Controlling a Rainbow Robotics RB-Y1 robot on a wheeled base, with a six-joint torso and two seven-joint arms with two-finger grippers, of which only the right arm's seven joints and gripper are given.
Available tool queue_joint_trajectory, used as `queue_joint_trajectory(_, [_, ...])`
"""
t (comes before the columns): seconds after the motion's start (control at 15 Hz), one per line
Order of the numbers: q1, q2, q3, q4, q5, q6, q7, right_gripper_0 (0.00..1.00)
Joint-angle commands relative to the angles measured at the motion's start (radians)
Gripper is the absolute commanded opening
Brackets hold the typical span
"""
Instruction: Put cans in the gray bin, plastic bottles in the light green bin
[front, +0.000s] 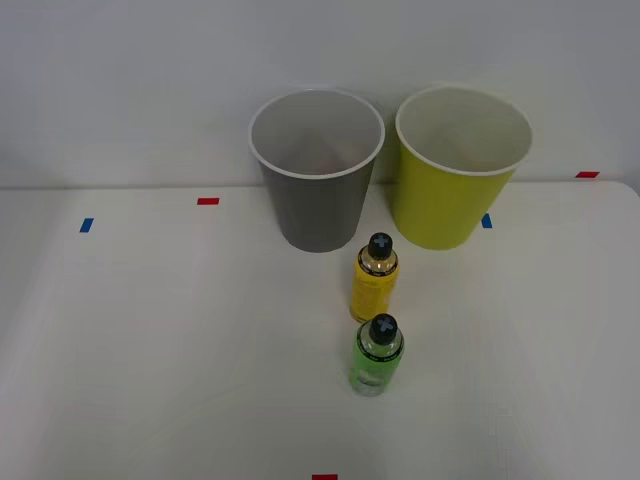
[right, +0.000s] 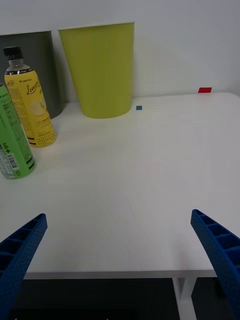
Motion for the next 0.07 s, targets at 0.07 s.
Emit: queue_joint_trajectory(0.07, [0.000,0.000,0.000,0.000,0.000,0.000,0.000,1.00])
